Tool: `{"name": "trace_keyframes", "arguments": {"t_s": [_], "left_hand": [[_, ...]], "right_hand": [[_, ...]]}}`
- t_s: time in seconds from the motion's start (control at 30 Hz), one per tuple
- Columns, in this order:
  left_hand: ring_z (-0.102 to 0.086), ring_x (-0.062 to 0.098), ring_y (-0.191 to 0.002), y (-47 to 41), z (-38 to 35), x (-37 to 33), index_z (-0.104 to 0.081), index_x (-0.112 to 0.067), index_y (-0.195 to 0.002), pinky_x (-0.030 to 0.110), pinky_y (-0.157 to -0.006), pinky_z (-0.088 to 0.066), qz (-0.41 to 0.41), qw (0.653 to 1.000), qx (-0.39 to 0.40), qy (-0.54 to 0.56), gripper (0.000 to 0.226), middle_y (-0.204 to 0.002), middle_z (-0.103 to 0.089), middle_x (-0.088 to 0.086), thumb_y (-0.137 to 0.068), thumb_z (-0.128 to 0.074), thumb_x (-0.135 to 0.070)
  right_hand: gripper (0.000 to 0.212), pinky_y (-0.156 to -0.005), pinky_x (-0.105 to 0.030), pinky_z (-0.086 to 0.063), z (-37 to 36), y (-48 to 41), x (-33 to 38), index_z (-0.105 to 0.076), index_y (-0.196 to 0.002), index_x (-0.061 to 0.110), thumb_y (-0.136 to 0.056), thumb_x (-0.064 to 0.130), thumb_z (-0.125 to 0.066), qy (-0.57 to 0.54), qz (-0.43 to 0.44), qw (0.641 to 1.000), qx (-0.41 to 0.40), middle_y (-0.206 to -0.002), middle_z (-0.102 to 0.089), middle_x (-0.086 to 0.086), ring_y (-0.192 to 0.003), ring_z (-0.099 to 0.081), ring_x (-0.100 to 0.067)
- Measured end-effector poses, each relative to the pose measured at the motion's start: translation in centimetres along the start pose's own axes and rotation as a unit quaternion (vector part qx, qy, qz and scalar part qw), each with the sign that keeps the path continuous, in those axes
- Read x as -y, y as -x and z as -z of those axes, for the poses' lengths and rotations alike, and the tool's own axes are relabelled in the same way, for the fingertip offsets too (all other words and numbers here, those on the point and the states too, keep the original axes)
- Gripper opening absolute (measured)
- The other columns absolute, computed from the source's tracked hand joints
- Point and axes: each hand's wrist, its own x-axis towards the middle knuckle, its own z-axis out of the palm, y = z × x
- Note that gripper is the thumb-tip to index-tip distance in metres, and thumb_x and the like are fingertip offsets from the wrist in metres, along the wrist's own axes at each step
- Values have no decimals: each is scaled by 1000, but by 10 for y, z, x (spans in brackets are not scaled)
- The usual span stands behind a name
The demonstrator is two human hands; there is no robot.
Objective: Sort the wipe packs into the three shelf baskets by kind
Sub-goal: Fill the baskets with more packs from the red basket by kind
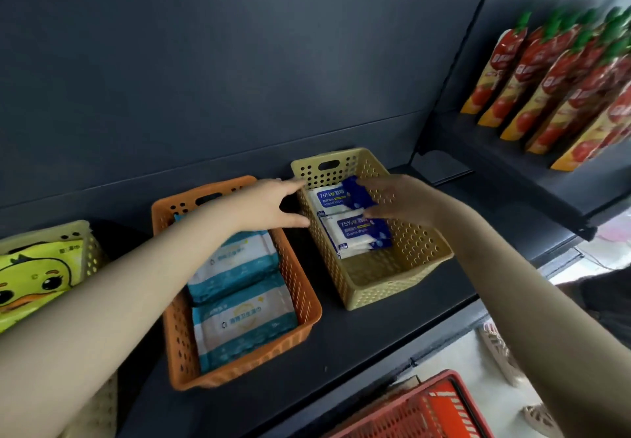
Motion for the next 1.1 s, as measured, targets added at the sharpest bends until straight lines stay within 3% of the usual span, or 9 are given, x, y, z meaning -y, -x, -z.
{"name": "trace_keyframes", "arguments": {"t_s": [0.13,0.3,0.4,0.5,0.67,0.83,0.97,1.1], "left_hand": [[-39,19,-136,40,12,-12,-37,-23,-147,27,-108,-29,-19,993,-115,23,68,-151,-40,1,-88,-64,-43],[-54,13,-119,121,-16,-28,-49,-23,-136,27,-99,-42,-73,985,-117,101,52,-136,-55,-3,-89,-64,-36],[-53,10,-120,175,-45,-36,-52,-23,-134,26,-99,-43,-105,983,-97,115,46,-134,-57,-5,-90,-63,-33],[-55,7,-115,221,-76,-44,-56,-24,-130,19,-93,-40,-118,983,-74,120,41,-129,-60,-5,-90,-63,-32],[-55,11,-118,270,-132,-60,-57,-23,-129,26,-98,-43,-126,988,-1,93,41,-131,-59,-5,-91,-60,-37],[-54,12,-118,281,-196,-77,-56,-22,-131,20,-87,-40,-119,988,63,72,41,-132,-58,-3,-93,-58,-37],[-50,13,-125,272,-247,-84,-53,-20,-134,23,-98,-39,-92,987,111,71,44,-139,-53,-3,-93,-58,-35],[-52,12,-120,251,-304,-88,-55,-20,-131,24,-98,-41,-42,989,123,72,42,-134,-54,-3,-92,-60,-34]], "right_hand": [[48,-102,-31,-37,20,68,37,-51,-135,32,-89,34,-66,-12,16,993,-119,-138,-52,7,-125,-51,-16],[39,-95,-29,-47,-20,166,68,-58,-128,31,-90,39,-63,-10,-27,982,-185,-128,-57,8,-113,-57,-12],[38,-94,-32,-49,-62,227,82,-61,-124,27,-88,37,-65,4,-59,982,-179,-121,-61,6,-105,-60,-15],[40,-89,-21,-44,-106,283,90,-60,-126,23,-89,37,-64,12,-97,984,-152,-122,-60,8,-105,-59,-11],[42,-90,-21,-43,-166,354,84,-58,-130,21,-91,37,-60,13,-158,981,-110,-132,-57,5,-111,-58,-12],[36,-92,-24,-43,-213,393,55,-59,-128,24,-93,34,-58,3,-181,982,-56,-120,-60,10,-107,-58,-10],[35,-97,-31,-44,-247,401,12,-61,-126,24,-92,34,-59,-30,-210,977,-26,-128,-61,5,-114,-58,-16],[30,-94,-27,-45,-285,392,-46,-63,-123,19,-94,24,-56,-64,-209,976,16,-126,-63,2,-114,-59,-17]]}}
